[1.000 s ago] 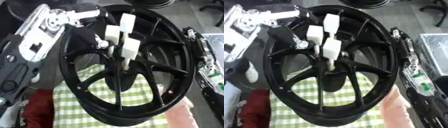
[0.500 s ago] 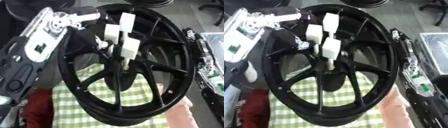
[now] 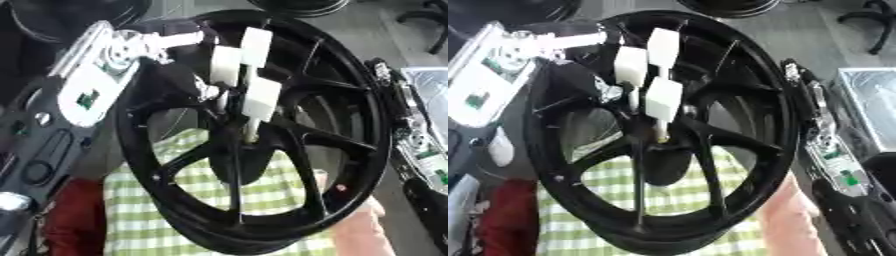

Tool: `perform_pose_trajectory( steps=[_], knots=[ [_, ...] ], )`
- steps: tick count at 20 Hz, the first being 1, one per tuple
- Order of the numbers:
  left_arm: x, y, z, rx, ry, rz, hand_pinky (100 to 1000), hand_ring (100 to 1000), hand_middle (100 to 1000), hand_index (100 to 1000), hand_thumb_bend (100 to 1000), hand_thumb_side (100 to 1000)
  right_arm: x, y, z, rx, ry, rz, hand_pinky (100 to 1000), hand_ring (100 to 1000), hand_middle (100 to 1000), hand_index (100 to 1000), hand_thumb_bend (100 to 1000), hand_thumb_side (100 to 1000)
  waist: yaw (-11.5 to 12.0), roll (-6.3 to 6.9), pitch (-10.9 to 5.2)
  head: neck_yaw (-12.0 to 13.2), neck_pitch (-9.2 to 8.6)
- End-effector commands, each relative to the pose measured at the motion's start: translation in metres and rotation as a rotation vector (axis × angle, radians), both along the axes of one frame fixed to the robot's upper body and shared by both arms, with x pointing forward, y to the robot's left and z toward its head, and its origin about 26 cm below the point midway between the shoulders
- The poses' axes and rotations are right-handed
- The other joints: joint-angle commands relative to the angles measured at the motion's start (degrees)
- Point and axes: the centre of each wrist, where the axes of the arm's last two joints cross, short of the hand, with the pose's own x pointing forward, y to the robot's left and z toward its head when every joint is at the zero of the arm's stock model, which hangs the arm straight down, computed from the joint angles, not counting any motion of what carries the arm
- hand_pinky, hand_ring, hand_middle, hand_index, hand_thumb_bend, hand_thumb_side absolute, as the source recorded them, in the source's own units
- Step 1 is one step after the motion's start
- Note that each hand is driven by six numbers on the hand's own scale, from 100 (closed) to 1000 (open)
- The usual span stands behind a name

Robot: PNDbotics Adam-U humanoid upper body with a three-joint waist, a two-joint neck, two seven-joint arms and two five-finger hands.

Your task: Pull the pin out of the wheel hub.

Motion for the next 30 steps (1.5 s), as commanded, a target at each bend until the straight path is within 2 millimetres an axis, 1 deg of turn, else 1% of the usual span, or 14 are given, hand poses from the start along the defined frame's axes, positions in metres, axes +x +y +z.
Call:
perform_pose_trajectory(
  steps=[1, 3, 7, 10, 17, 20, 21, 22, 25, 30],
  knots=[
    [-0.0035, -0.0010, 0.0164, -0.041, -0.035, -0.017, 813, 866, 822, 874, 185, 380, 0.0005, -0.0032, 0.0073, -0.022, -0.020, -0.011, 932, 785, 752, 787, 100, 715, -0.18, -0.08, -0.75, 0.00, -0.77],
    [-0.0055, -0.0011, 0.0188, -0.061, -0.036, -0.025, 799, 838, 781, 851, 151, 343, 0.0004, -0.0028, 0.0067, -0.025, -0.017, -0.012, 931, 786, 752, 787, 100, 718, -0.20, -0.07, -0.69, -0.01, -0.79],
    [-0.0090, -0.0010, 0.0234, -0.101, -0.039, -0.025, 780, 803, 738, 812, 100, 299, 0.0003, -0.0027, 0.0066, -0.029, -0.013, -0.015, 931, 786, 753, 787, 100, 721, -0.23, 0.04, -0.67, 0.04, -0.90],
    [-0.0100, -0.0013, 0.0244, -0.121, -0.034, -0.020, 760, 772, 697, 768, 100, 260, 0.0003, -0.0027, 0.0069, -0.030, -0.013, -0.016, 932, 786, 753, 788, 100, 723, -0.27, 0.02, -0.69, -0.01, -0.97],
    [-0.0110, -0.0034, 0.0239, -0.156, -0.013, -0.019, 720, 698, 577, 616, 100, 180, 0.0002, -0.0029, 0.0065, -0.028, -0.010, -0.021, 931, 787, 754, 788, 100, 730, -0.28, -0.05, -0.64, -0.04, -0.94],
    [-0.0105, -0.0047, 0.0220, -0.168, -0.011, -0.012, 680, 631, 489, 518, 100, 134, 0.0001, -0.0026, 0.0062, -0.024, -0.010, -0.023, 931, 787, 755, 788, 100, 734, -0.35, -0.09, -0.57, 0.01, -0.90],
    [-0.0102, -0.0052, 0.0210, -0.170, -0.010, -0.009, 672, 619, 473, 497, 100, 128, 0.0002, -0.0024, 0.0061, -0.023, -0.010, -0.023, 931, 787, 755, 789, 100, 735, -0.38, -0.11, -0.55, 0.03, -0.89],
    [-0.0097, -0.0056, 0.0199, -0.169, -0.010, -0.008, 652, 592, 433, 451, 100, 100, 0.0001, -0.0023, 0.0061, -0.022, -0.011, -0.023, 931, 788, 755, 789, 100, 738, -0.41, -0.12, -0.54, 0.04, -0.89],
    [-0.0081, -0.0062, 0.0172, -0.165, -0.009, -0.007, 620, 556, 373, 373, 100, 100, -0.0001, -0.0026, 0.0066, -0.021, -0.014, -0.024, 931, 788, 755, 789, 100, 741, -0.46, -0.11, -0.53, 0.01, -0.80],
    [-0.0053, -0.0046, 0.0175, -0.203, -0.006, 0.014, 597, 537, 342, 306, 100, 118, -0.0005, -0.0026, 0.0055, -0.022, -0.009, -0.024, 931, 788, 756, 789, 100, 747, -0.41, -0.07, -0.54, -0.10, -0.84]
  ],
)
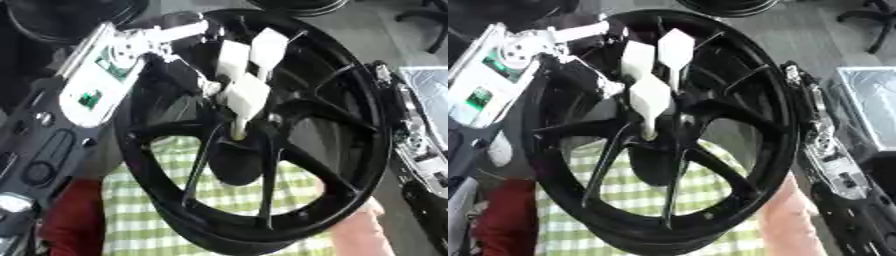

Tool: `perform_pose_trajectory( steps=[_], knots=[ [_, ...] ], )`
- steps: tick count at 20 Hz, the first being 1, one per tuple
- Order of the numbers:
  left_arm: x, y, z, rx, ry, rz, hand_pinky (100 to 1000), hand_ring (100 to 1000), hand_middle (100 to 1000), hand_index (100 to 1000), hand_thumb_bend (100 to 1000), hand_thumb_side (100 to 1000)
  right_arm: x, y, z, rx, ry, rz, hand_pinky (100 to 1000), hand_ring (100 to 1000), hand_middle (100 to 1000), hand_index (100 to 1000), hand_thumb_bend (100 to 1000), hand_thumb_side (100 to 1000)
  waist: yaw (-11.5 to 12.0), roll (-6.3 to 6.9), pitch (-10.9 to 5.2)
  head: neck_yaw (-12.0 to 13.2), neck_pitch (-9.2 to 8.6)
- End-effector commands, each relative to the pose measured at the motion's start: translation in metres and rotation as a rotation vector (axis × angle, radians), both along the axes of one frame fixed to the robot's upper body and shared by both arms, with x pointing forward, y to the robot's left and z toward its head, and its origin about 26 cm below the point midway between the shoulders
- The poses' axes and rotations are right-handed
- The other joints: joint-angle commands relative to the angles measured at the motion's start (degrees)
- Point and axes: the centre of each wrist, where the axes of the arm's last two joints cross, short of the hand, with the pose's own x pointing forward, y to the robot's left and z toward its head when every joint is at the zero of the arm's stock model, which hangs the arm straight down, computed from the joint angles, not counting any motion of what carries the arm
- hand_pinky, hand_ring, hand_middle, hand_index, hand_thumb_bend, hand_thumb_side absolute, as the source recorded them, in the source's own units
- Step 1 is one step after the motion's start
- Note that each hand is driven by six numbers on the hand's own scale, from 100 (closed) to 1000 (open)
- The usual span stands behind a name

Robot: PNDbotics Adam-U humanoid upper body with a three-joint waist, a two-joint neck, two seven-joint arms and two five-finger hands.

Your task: Pull the pin out of the wheel hub.

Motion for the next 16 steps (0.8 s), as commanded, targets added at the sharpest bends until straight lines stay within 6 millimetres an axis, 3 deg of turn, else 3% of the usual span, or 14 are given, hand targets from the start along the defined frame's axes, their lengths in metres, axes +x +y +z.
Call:
perform_pose_trajectory(
  steps=[1, 8, 16],
  knots=[
    [-0.001, 0.000, 0.016, -0.051, -0.034, 0.008, 594, 534, 337, 294, 100, 121, 0.000, -0.004, 0.007, -0.018, -0.015, -0.008, 931, 788, 756, 788, 100, 748, -0.10, -0.07, -0.85, -0.14, -0.67],
    [0.003, 0.009, 0.025, -0.165, 0.017, 0.043, 575, 518, 309, 263, 100, 120, 0.000, -0.003, 0.006, -0.019, -0.009, -0.013, 931, 789, 757, 788, 100, 753, -0.20, -0.14, -0.74, -0.24, -1.04],
    [0.002, 0.033, 0.057, -0.339, 0.037, 0.066, 549, 503, 282, 248, 100, 120, 0.000, -0.003, 0.008, -0.022, -0.011, -0.012, 931, 789, 757, 788, 100, 762, -0.13, -0.15, -0.76, -0.33, -1.14]
  ],
)
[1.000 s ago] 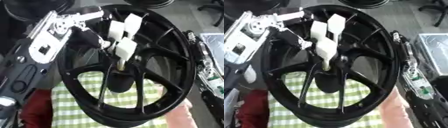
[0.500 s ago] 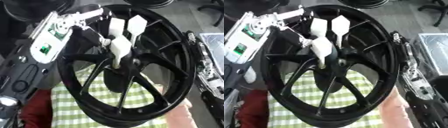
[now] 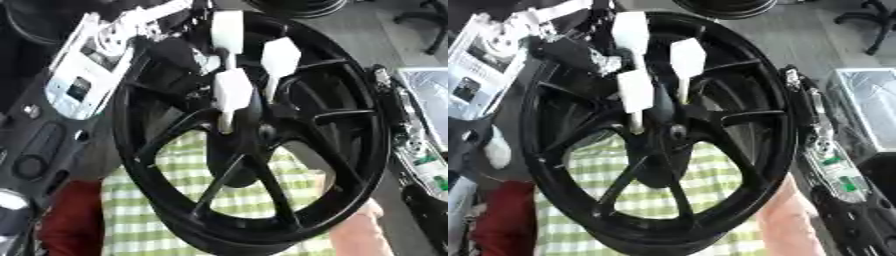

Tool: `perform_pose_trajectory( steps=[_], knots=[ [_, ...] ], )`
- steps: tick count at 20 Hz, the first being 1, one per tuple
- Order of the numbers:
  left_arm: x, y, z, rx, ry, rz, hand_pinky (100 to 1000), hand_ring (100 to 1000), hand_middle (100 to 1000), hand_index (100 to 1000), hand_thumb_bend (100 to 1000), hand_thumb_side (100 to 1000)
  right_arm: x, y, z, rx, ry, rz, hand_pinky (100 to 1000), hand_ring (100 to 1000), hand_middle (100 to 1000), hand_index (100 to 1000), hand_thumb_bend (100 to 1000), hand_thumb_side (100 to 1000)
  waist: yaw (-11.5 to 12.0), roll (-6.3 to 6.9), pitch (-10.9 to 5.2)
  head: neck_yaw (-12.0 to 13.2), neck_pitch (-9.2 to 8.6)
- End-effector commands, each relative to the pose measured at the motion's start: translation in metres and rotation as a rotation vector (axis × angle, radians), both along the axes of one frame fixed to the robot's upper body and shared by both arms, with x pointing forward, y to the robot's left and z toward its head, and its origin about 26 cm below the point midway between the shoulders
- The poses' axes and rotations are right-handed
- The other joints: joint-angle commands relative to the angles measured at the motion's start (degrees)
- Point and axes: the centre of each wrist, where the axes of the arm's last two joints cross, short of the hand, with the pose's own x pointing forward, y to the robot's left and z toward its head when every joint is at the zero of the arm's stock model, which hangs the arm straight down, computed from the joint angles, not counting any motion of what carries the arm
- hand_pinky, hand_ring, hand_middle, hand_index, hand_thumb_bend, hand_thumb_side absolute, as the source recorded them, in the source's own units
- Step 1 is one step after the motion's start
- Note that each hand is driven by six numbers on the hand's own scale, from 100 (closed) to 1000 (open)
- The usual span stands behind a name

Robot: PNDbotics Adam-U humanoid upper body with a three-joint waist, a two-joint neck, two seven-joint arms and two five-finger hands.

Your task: Pull the pin out of the wheel hub.

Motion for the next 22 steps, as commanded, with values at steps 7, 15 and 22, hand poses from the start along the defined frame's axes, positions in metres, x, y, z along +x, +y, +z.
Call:
perform_pose_trajectory(
  steps=[7, 15, 22],
  knots=[
    [-0.015, 0.027, 0.046, -0.187, -0.063, 0.001, 538, 494, 268, 245, 100, 122, 0.001, -0.002, 0.010, -0.023, -0.022, 0.004, 931, 789, 758, 789, 100, 772, 0.37, -0.36, -1.01, -0.37, -0.81],
    [-0.028, 0.084, 0.078, -0.328, -0.177, 0.126, 540, 500, 279, 271, 100, 124, -0.002, -0.009, 0.010, -0.031, -0.025, -0.016, 932, 790, 759, 789, 100, 778, 1.28, -0.12, -1.37, -1.43, -0.31],
    [-0.053, 0.186, 0.085, -0.320, -0.362, 0.444, 567, 536, 352, 361, 100, 100, -0.006, -0.021, 0.017, -0.045, -0.049, -0.064, 932, 790, 759, 789, 100, 767, 2.68, 0.16, -1.52, -3.29, 0.13]
  ],
)
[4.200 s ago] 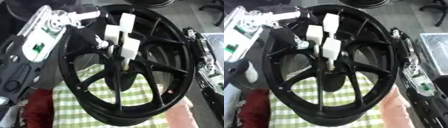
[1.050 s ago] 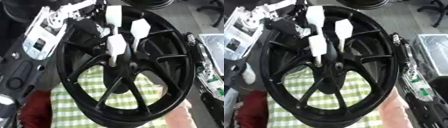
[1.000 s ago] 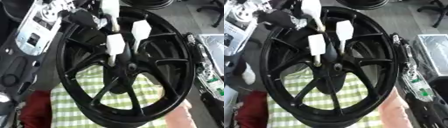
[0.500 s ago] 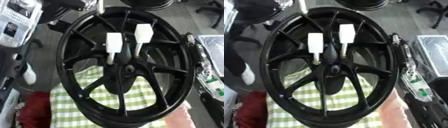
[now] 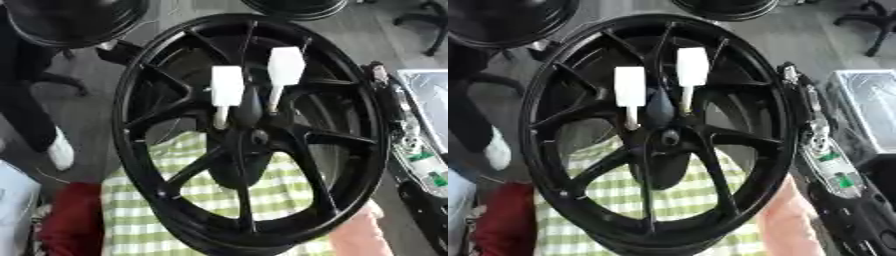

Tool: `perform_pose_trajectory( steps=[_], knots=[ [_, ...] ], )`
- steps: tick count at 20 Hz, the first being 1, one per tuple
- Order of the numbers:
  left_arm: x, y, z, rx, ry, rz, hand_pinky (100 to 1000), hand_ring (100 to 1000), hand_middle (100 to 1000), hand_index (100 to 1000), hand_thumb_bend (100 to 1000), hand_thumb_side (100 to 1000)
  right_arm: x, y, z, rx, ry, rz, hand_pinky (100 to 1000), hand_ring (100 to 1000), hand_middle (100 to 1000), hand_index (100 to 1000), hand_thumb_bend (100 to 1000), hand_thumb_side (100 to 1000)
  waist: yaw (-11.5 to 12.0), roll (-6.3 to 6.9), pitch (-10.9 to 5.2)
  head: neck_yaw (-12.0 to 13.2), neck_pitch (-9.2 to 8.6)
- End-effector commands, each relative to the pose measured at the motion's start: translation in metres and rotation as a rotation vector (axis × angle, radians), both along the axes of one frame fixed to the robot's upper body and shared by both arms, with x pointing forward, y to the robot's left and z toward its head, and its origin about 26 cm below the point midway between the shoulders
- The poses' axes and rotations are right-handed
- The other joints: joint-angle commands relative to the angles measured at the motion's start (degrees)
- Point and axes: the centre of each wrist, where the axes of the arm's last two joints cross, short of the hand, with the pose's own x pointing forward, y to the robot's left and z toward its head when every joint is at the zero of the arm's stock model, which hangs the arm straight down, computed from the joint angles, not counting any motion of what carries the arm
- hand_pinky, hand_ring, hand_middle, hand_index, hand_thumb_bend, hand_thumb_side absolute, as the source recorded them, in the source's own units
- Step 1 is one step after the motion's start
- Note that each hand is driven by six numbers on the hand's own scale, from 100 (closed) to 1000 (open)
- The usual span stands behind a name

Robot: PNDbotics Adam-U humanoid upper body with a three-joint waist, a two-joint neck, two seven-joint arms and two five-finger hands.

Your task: Pull the pin out of the wheel hub.

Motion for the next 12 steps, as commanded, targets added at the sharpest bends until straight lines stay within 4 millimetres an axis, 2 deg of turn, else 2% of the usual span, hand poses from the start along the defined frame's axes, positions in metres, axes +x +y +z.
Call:
perform_pose_trajectory(
  steps=[1, 4, 9, 11, 12],
  knots=[
    [-0.025, 0.055, 0.017, 0.003, -0.105, 0.187, 570, 539, 358, 367, 100, 100, -0.002, -0.010, 0.016, -0.037, -0.039, -0.022, 932, 790, 759, 789, 100, 766, 0.38, 0.05, -1.41, -0.85, 0.19],
    [-0.044, 0.094, 0.002, 0.005, -0.113, 0.333, 588, 560, 403, 411, 100, 100, -0.002, -0.012, 0.019, -0.038, -0.052, -0.036, 932, 791, 760, 790, 100, 761, 0.71, -0.22, -1.33, -1.16, 0.22],
    [-0.070, 0.127, -0.026, -0.014, -0.100, 0.466, 594, 571, 431, 439, 100, 100, -0.001, -0.012, 0.023, -0.032, -0.064, -0.039, 932, 791, 760, 790, 100, 756, 0.94, -0.87, -1.13, -1.26, 0.13],
    [-0.078, 0.136, -0.038, -0.033, -0.090, 0.509, 620, 604, 484, 505, 100, 100, -0.001, -0.012, 0.023, -0.030, -0.067, -0.040, 932, 791, 760, 790, 100, 760, 1.15, -1.19, -1.04, -1.40, 0.17],
    [-0.081, 0.141, -0.047, -0.044, -0.074, 0.528, 645, 643, 542, 572, 100, 100, -0.001, -0.012, 0.024, -0.029, -0.070, -0.042, 932, 791, 761, 790, 100, 761, 1.26, -1.34, -0.97, -1.33, 0.11]
  ],
)
